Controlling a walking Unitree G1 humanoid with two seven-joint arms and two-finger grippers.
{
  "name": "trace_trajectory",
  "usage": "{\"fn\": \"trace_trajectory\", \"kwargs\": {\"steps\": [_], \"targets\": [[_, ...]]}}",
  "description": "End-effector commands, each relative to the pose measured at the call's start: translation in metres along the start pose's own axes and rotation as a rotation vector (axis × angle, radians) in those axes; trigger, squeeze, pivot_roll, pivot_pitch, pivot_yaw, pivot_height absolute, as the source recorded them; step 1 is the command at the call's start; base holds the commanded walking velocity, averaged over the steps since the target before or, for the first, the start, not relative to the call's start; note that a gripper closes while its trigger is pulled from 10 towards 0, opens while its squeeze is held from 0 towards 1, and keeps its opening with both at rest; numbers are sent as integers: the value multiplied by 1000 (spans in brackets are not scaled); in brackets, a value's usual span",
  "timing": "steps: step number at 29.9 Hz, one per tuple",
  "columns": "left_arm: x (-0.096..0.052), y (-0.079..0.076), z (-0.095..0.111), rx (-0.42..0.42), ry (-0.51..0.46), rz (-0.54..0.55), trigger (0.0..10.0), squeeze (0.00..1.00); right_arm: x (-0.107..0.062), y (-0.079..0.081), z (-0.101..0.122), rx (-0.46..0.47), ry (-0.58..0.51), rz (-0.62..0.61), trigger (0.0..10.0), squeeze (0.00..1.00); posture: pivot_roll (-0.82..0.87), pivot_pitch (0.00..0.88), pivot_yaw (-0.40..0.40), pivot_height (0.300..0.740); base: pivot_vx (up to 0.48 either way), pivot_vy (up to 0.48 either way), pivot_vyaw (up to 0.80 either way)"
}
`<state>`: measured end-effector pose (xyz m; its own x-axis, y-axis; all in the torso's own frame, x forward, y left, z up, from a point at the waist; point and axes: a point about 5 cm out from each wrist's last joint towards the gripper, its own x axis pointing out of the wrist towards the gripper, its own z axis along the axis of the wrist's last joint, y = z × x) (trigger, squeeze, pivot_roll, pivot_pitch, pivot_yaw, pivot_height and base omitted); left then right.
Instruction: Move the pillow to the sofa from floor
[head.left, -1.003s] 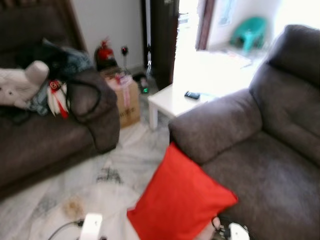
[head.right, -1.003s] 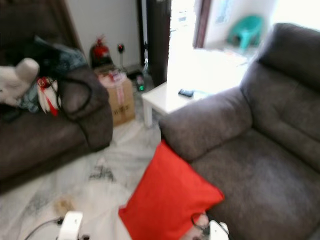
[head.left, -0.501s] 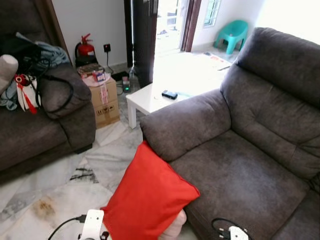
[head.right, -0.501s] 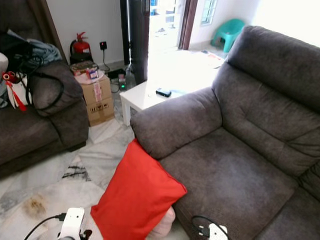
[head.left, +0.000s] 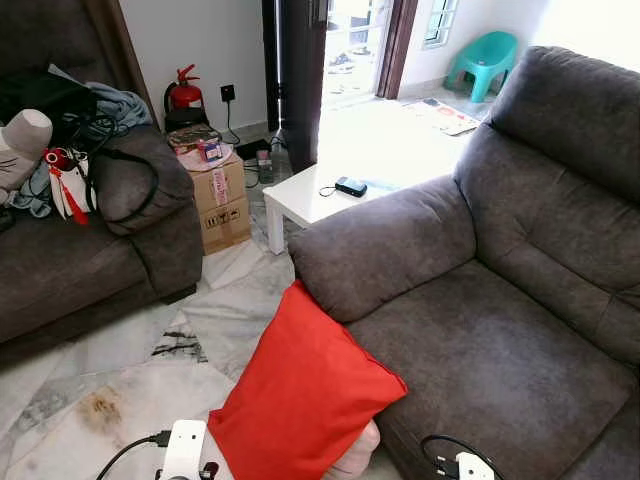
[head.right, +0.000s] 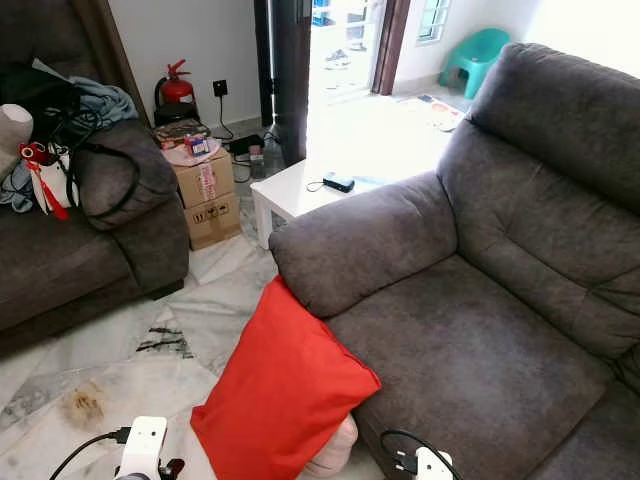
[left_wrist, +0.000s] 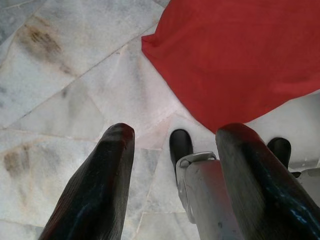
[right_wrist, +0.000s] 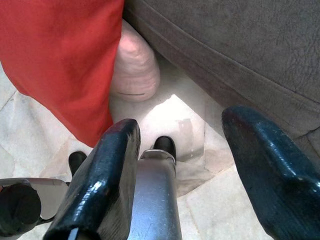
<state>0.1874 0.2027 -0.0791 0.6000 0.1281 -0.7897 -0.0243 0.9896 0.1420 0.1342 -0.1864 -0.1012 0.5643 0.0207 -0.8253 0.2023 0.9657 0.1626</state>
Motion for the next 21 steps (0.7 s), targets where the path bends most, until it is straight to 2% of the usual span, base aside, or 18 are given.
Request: {"fn": "trace_trajectory", "kwargs": {"steps": [1, 12, 21], "targets": [[0, -1, -3, 2, 14, -9, 10000, 0, 0, -1, 0, 18, 0, -6, 10000, 0, 19, 0, -60, 740, 247, 0, 0], [-1, 6, -3, 7, 7, -6, 10000, 0, 0, 0, -1, 23, 4, -2, 10000, 0, 20, 0, -56, 740, 253, 0, 0], [0, 4, -1, 10, 1, -9, 10000, 0, 0, 0, -2, 25, 5, 0, 10000, 0, 20, 0, -57, 740, 266, 0, 0]]}}
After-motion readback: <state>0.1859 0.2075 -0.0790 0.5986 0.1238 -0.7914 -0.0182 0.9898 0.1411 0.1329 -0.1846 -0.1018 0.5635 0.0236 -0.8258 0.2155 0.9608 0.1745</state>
